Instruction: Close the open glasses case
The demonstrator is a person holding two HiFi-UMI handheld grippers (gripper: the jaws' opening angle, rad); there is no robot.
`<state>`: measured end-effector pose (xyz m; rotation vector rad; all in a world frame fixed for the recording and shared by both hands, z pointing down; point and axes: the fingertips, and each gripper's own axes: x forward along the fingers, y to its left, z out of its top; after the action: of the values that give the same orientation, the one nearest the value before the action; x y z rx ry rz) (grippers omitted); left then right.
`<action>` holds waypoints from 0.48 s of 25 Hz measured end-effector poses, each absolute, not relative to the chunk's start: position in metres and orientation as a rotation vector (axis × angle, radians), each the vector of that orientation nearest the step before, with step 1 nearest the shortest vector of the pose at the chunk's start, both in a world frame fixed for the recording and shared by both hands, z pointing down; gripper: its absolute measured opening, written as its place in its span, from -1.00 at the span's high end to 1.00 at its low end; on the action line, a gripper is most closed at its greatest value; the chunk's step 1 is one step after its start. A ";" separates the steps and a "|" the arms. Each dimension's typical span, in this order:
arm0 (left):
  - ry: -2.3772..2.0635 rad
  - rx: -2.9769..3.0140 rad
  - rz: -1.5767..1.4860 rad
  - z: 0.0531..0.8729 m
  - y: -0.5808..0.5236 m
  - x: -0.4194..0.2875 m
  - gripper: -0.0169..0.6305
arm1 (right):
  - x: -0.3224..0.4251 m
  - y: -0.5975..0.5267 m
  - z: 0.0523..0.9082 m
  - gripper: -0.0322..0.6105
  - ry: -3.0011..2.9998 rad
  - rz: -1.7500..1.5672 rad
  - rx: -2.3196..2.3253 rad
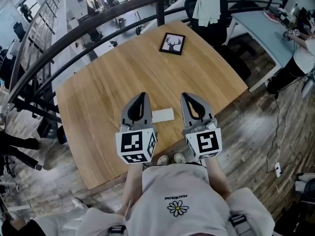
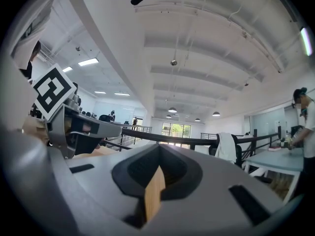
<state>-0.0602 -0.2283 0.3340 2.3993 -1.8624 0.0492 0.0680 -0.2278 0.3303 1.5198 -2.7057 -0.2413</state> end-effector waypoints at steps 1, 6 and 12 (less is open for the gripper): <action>-1.863 2.401 0.050 0.334 -0.227 -0.060 0.90 | 0.068 -0.227 0.331 0.88 -2.704 -0.240 1.521; -1.873 2.408 0.042 0.334 -0.221 -0.063 0.90 | 0.068 -0.224 0.334 0.88 -2.701 -0.231 1.531; -1.871 2.413 0.029 0.332 -0.223 -0.063 0.90 | 0.068 -0.225 0.333 0.88 -2.698 -0.237 1.527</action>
<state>-0.0633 -0.2235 0.3324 2.4129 -1.8707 0.0292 0.0683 -0.2253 0.3334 1.5273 -2.6977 -0.2373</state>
